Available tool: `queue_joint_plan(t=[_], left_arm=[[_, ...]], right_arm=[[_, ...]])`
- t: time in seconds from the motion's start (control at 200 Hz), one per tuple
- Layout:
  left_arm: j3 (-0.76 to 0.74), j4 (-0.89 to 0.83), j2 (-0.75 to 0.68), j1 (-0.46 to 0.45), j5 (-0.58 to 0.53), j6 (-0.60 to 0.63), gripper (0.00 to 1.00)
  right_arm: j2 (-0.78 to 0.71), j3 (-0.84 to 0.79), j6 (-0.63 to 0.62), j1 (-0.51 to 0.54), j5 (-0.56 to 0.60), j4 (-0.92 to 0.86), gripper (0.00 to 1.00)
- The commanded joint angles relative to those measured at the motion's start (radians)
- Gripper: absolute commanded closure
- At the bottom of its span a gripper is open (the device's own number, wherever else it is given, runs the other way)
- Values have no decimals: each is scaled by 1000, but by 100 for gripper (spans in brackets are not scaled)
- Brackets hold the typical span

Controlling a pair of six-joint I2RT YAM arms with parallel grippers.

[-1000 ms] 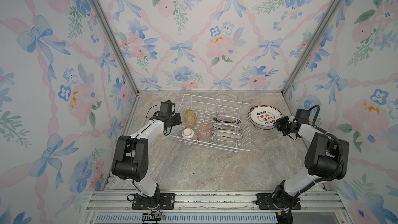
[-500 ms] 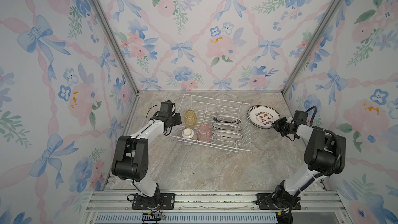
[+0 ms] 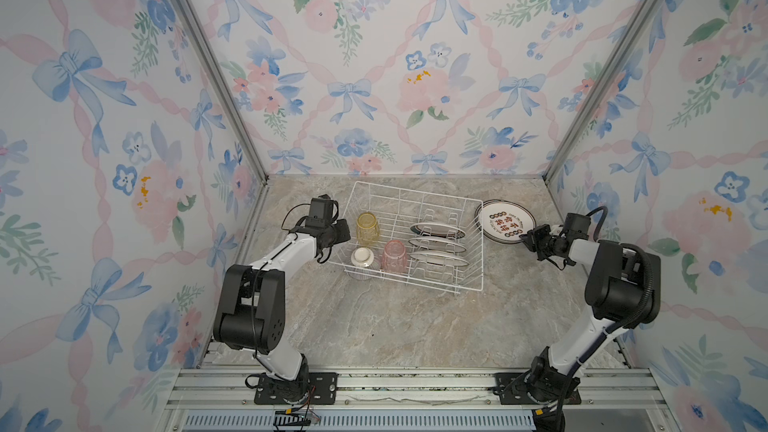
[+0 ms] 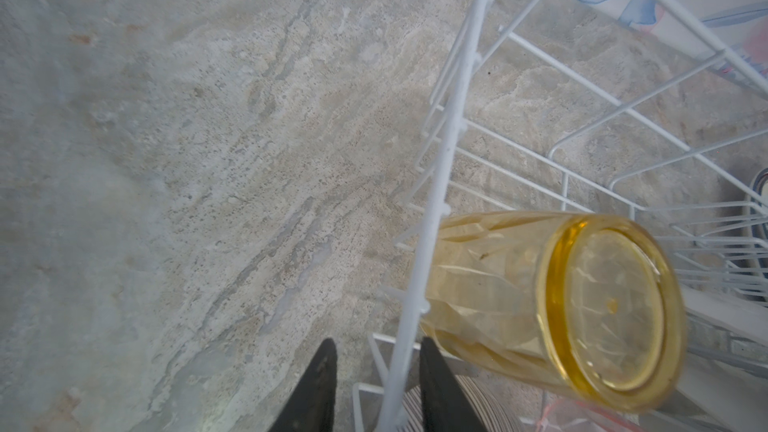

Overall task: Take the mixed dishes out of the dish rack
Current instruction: 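Lower the held plate onto the printed plate on the table, then set the plate down flat on the stack and open the right gripper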

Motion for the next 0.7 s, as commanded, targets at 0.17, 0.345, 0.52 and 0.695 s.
queue_joint_plan(t=[0.17, 0.345, 0.52, 0.695], left_arm=[[-20, -24, -18, -15, -10, -21, 65], [-20, -26, -13, -17, -11, -24, 65], [-11, -25, -4, -19, -8, -23, 65], [-9, -24, 2, -19, -8, -21, 65]], right_arm=[[48, 52, -2, 15, -36, -5, 93], [51, 70, -28, 19, -31, -48, 82], [39, 79, -61, 19, -16, -95, 73], [23, 88, -81, 19, -1, -128, 67]])
